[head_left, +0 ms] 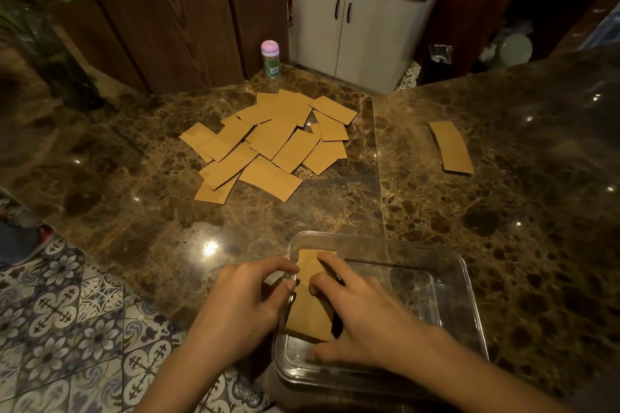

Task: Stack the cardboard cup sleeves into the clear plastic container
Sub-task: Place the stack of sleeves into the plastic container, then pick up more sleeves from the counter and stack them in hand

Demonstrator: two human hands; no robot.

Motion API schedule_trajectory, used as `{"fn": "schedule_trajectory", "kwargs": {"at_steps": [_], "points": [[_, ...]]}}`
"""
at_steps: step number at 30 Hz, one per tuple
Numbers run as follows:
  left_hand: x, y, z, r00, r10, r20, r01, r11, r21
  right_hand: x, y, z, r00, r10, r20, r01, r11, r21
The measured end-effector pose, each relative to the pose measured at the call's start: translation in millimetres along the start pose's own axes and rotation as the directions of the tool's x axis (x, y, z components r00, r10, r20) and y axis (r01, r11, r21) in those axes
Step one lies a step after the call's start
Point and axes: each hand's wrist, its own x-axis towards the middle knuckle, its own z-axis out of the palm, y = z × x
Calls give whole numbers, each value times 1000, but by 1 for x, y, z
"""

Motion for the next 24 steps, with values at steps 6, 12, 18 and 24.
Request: {"fn": "schedule_trajectory", "kwargs": {"at_steps": [6, 12, 18, 24], "points": [[7, 13, -7, 988, 154, 2, -153, 979, 137, 4, -5, -32, 987, -77, -140, 58, 989, -133], [59, 11, -21, 972, 218, -83, -197, 958, 208, 44, 18, -72, 881, -14, -472, 45, 997, 55], [146, -10, -30, 982, 156, -107, -107, 923, 371, 111, 48, -89, 881, 48, -470, -16, 997, 72], [222, -31, -52, 998, -9, -58, 39, 846, 532, 179, 73, -94, 918, 149, -368, -116, 987, 110]]}}
